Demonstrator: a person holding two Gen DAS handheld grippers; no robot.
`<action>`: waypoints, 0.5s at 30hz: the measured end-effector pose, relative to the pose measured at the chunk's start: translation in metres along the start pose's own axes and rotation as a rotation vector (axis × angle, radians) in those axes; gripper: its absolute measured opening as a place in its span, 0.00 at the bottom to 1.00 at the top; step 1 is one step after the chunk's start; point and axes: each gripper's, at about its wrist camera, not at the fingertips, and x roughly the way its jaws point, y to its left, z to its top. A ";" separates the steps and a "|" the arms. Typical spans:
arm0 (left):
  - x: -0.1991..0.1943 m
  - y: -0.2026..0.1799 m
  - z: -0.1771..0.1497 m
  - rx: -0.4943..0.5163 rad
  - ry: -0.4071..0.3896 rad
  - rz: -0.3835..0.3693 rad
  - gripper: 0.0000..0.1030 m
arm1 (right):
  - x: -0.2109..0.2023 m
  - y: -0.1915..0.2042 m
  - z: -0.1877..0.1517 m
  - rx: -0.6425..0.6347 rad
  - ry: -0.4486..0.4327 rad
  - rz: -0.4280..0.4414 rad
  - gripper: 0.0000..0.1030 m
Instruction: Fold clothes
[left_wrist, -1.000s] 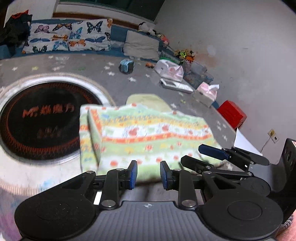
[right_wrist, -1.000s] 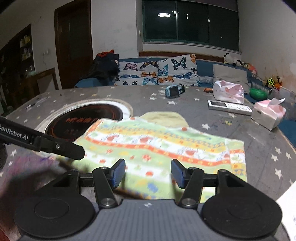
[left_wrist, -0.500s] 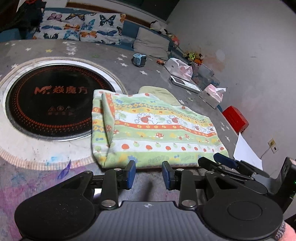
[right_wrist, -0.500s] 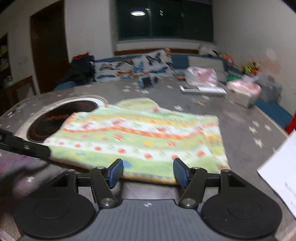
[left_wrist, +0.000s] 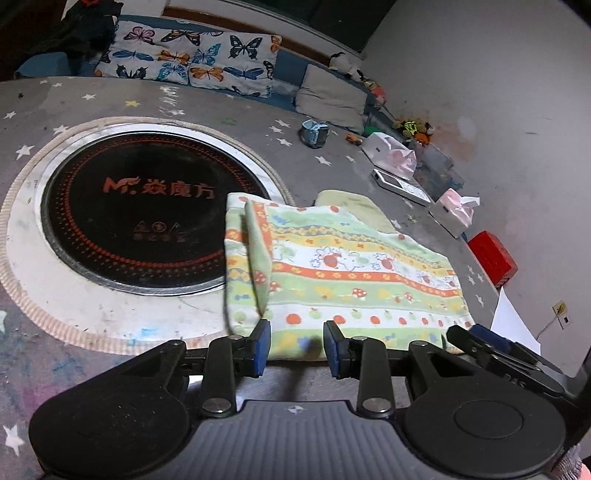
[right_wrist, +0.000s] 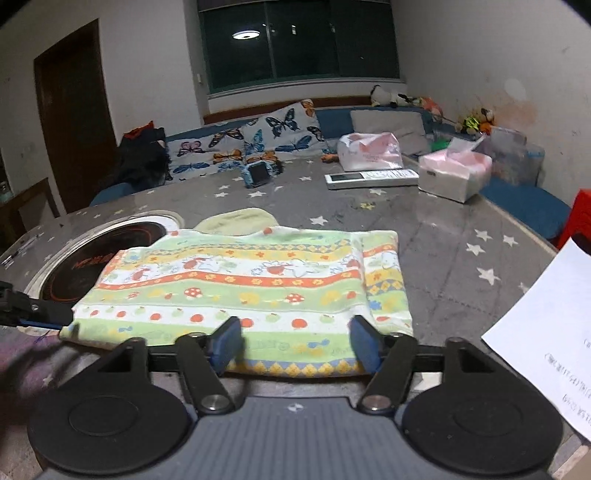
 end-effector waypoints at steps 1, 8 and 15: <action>-0.001 0.000 -0.001 0.003 0.000 0.003 0.40 | -0.002 0.002 0.000 -0.005 -0.002 0.004 0.76; -0.007 -0.003 -0.008 0.023 0.004 0.015 0.53 | -0.010 0.016 -0.003 -0.012 -0.003 0.017 0.93; -0.011 -0.005 -0.016 0.052 0.013 0.047 0.71 | -0.015 0.032 -0.010 -0.039 0.004 0.002 1.00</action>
